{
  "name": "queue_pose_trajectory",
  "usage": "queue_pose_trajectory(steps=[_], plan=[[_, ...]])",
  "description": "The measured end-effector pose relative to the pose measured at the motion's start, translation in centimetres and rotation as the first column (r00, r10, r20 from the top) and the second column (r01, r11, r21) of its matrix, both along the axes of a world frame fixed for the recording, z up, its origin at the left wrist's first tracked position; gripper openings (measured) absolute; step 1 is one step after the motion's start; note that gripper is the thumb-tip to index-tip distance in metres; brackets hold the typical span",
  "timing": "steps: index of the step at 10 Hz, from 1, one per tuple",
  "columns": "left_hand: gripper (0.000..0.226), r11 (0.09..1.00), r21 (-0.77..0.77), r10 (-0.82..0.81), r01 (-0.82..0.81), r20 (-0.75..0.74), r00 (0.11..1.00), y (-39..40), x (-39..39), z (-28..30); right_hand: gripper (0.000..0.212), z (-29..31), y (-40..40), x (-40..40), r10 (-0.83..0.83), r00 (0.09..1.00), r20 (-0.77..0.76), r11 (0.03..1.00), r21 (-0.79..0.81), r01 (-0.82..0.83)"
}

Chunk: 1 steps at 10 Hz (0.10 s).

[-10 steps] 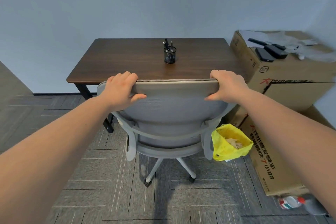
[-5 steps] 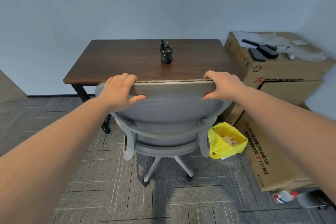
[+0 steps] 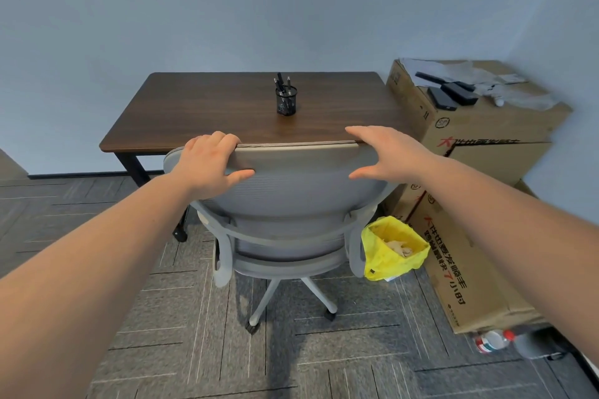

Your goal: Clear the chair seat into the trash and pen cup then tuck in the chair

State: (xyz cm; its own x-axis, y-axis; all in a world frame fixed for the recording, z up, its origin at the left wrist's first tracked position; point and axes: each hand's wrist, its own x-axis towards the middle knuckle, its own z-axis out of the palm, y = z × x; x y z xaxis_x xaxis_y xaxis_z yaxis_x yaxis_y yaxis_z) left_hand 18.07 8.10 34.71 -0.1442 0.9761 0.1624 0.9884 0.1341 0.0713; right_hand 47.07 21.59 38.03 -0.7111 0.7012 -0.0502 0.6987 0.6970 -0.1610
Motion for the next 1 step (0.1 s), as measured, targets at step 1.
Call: queue_pose_trajectory(steps=[1], plan=[[0.055, 1.0, 0.001, -0.001, 0.001, 0.002, 1.0, 0.13, 0.06, 0.0, 0.07, 1.96, -1.26, 1.98, -0.006, 1.0, 0.005, 1.0, 0.011, 0.006]])
